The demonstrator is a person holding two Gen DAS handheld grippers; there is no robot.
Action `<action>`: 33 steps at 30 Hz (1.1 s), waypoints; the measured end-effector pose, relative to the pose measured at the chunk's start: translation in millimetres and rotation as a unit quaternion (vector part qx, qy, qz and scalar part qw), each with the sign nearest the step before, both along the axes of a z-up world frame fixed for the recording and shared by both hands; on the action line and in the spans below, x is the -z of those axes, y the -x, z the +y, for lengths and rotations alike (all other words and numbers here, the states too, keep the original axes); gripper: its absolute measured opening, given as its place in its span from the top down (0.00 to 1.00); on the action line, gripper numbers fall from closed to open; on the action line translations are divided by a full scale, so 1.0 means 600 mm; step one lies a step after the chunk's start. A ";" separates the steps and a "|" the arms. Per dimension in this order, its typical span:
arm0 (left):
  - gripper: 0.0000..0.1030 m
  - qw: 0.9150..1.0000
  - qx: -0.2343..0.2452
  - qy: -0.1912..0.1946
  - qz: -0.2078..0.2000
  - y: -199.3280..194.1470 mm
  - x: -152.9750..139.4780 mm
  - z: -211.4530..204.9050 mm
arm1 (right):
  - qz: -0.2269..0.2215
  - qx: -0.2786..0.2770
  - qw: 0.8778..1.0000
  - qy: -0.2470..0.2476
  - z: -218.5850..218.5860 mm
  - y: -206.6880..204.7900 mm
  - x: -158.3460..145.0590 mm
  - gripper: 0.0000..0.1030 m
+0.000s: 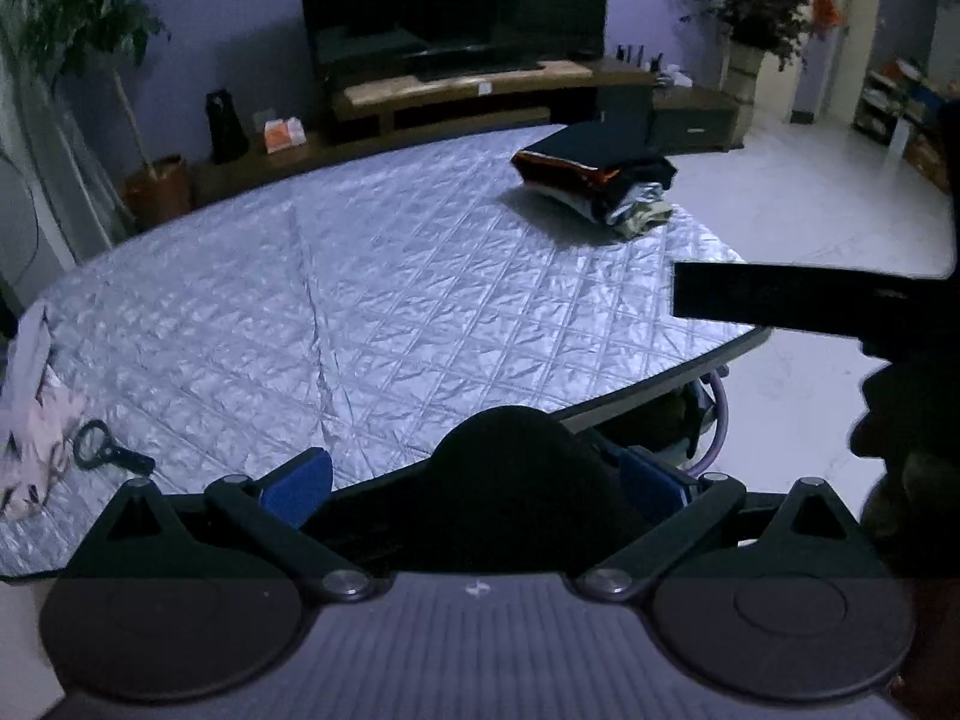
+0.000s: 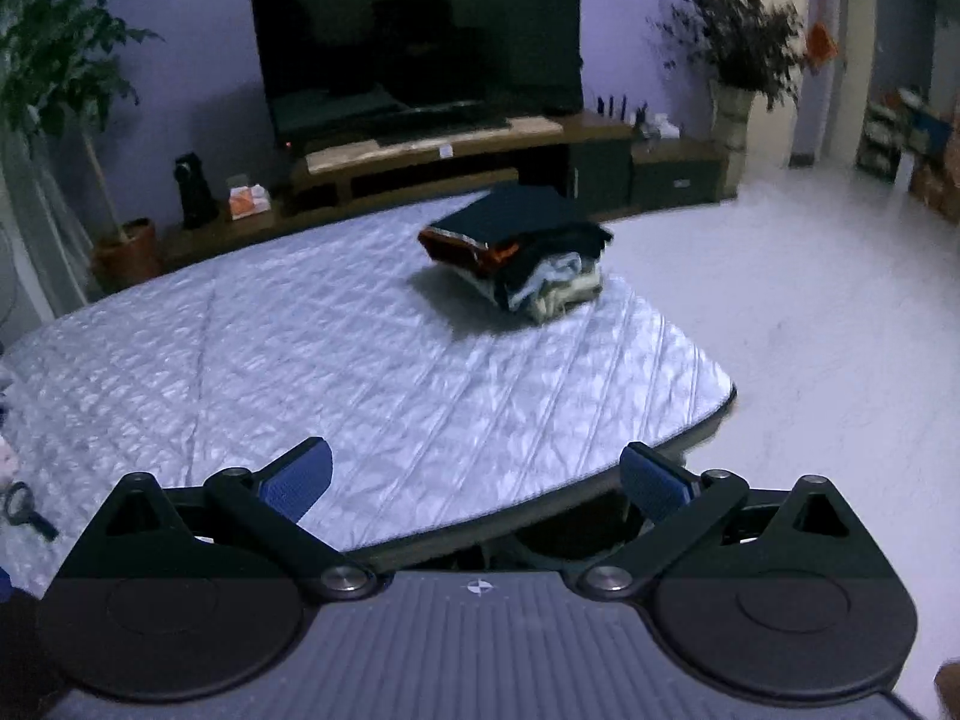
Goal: Fold clothes
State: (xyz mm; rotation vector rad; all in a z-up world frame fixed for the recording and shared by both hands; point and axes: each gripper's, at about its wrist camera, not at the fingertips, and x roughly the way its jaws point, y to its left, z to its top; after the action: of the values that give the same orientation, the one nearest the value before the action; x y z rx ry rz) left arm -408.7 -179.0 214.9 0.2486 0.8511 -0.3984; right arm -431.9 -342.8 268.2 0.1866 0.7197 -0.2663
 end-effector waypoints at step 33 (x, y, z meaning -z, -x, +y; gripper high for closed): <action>0.01 0.994 -0.048 -0.006 -0.101 0.039 -0.046 0.015 | -0.024 -0.008 0.999 0.041 0.061 0.030 -0.008 0.00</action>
State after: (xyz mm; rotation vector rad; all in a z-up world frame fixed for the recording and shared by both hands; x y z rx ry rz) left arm -431.9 -170.0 242.7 0.2534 0.6639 -0.2741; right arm -449.7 -306.4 272.9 0.1082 0.6614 -0.2745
